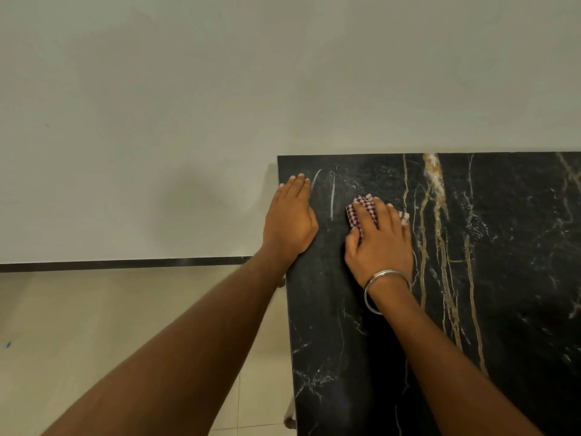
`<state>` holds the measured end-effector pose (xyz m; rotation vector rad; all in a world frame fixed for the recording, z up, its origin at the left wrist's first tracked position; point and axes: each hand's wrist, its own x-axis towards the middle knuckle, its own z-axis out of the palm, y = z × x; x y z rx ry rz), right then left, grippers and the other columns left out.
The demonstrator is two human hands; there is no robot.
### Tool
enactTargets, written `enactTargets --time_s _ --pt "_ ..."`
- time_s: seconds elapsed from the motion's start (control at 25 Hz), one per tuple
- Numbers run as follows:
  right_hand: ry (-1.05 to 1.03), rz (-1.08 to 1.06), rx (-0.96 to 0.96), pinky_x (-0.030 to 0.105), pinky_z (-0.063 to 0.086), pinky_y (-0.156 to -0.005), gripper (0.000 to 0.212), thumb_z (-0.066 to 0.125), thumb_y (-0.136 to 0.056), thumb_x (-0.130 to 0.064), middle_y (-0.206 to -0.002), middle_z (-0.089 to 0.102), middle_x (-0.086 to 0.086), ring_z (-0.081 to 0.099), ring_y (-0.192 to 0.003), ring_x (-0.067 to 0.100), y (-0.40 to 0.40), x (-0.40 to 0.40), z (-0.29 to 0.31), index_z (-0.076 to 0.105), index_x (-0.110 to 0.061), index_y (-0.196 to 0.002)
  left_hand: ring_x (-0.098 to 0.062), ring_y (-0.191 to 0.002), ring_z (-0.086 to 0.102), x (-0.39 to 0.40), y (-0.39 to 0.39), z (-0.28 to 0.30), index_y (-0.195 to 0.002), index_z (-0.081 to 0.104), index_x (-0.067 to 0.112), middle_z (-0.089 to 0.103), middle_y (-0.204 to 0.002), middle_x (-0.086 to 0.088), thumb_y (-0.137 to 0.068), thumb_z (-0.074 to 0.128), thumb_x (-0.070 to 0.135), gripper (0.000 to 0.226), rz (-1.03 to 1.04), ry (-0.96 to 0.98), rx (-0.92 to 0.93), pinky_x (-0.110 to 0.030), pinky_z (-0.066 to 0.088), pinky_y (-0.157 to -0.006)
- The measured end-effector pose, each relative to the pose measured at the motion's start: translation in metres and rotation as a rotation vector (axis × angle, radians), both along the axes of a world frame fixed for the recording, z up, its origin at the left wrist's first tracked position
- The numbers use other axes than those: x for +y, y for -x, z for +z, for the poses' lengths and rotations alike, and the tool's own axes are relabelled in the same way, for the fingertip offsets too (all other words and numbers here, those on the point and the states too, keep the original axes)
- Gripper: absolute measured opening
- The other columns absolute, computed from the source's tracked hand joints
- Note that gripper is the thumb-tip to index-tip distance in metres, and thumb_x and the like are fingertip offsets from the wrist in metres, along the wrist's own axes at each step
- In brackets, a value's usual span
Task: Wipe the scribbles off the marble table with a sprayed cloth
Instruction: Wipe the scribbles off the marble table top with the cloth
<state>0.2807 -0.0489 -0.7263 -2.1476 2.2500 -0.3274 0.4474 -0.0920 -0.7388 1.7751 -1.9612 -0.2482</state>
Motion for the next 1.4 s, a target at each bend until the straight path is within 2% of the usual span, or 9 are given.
enactTargets --time_s 0.28,0.44,0.56,0.72,0.8,0.96,1.08,1.28,1.4 --pt "0.024 0.138 -0.019 0.046 0.015 -0.118 0.054 0.033 -0.092 -0.039 -0.156 0.027 0.001 0.020 -0.144 0.024 -0.043 -0.012 0.000 0.034 -0.032 -0.146 -0.016 -0.148 0.016 -0.002 -0.001 -0.002 -0.152 0.025 0.011 0.023 -0.159 -0.005 -0.099 0.036 0.023 0.055 -0.014 -0.027 0.030 -0.029 0.004 -0.121" --pt "-0.020 0.020 -0.013 0.047 0.013 -0.119 0.054 0.035 -0.094 -0.038 -0.157 0.022 0.002 0.015 -0.146 0.024 -0.014 -0.037 0.004 0.028 -0.032 -0.148 -0.016 -0.147 0.018 -0.001 -0.002 0.000 -0.151 0.026 0.012 0.025 -0.158 -0.005 -0.097 0.036 0.020 0.056 -0.018 -0.032 0.033 -0.031 0.007 -0.122" --pt "0.005 -0.009 -0.018 0.047 0.011 -0.119 0.055 0.034 -0.094 -0.038 -0.158 0.021 0.002 0.013 -0.146 0.024 -0.024 -0.051 0.003 0.028 -0.030 -0.148 -0.016 -0.147 0.018 -0.004 -0.001 -0.002 -0.151 0.027 0.012 0.025 -0.158 -0.005 -0.097 0.037 0.020 0.056 -0.005 -0.023 0.048 -0.031 0.008 -0.122" --pt "0.015 0.159 -0.016 0.046 0.012 -0.119 0.053 0.033 -0.095 -0.038 -0.157 0.022 -0.001 0.015 -0.146 0.022 -0.049 -0.058 0.000 0.028 -0.032 -0.148 -0.013 -0.147 0.015 -0.005 0.000 -0.001 -0.152 0.025 0.015 0.022 -0.159 -0.001 -0.102 0.034 0.034 0.054 -0.005 -0.057 0.063 -0.027 0.004 -0.121" --pt "0.011 0.209 -0.006 0.045 0.013 -0.119 0.052 0.032 -0.096 -0.038 -0.157 0.023 0.000 0.016 -0.145 0.022 -0.043 -0.069 0.000 0.029 -0.032 -0.147 -0.012 -0.147 0.016 -0.007 -0.003 -0.002 -0.152 0.025 0.015 0.023 -0.159 -0.001 -0.101 0.036 0.030 0.054 -0.008 -0.040 0.054 -0.026 0.003 -0.121" --pt "-0.006 0.074 -0.024 0.049 0.014 -0.118 0.054 0.032 -0.095 -0.038 -0.156 0.024 0.004 0.016 -0.145 0.025 -0.015 -0.094 0.003 0.027 -0.030 -0.148 -0.014 -0.147 0.019 -0.003 -0.001 0.001 -0.151 0.027 0.014 0.026 -0.158 -0.002 -0.098 0.038 0.021 0.054 -0.004 -0.041 0.082 -0.025 0.004 -0.120" --pt "0.015 0.024 -0.013 0.047 0.011 -0.119 0.055 0.032 -0.095 -0.038 -0.157 0.022 0.003 0.015 -0.145 0.026 -0.027 -0.099 0.003 0.027 -0.029 -0.149 -0.014 -0.147 0.018 -0.005 -0.002 -0.001 -0.151 0.028 0.013 0.026 -0.158 -0.002 -0.096 0.038 0.020 0.056 0.008 -0.025 0.079 -0.024 0.003 -0.120" --pt "0.003 0.252 -0.040 0.043 0.006 -0.120 0.052 0.030 -0.096 -0.038 -0.158 0.021 -0.001 0.015 -0.146 0.022 -0.070 -0.107 0.003 0.030 -0.031 -0.148 -0.014 -0.149 0.007 -0.002 0.000 0.003 -0.153 0.017 0.012 0.015 -0.161 -0.004 -0.090 0.015 0.048 0.073 0.074 -0.076 0.148 -0.028 0.001 -0.121" --pt "0.003 0.256 -0.024 0.044 0.011 -0.120 0.053 0.030 -0.096 -0.040 -0.158 0.021 0.000 0.015 -0.146 0.021 -0.060 -0.116 0.001 0.028 -0.031 -0.148 -0.014 -0.149 0.007 -0.002 -0.001 0.003 -0.153 0.017 0.010 0.015 -0.161 -0.004 -0.093 0.022 0.033 0.065 0.093 -0.082 0.197 -0.025 0.001 -0.120"
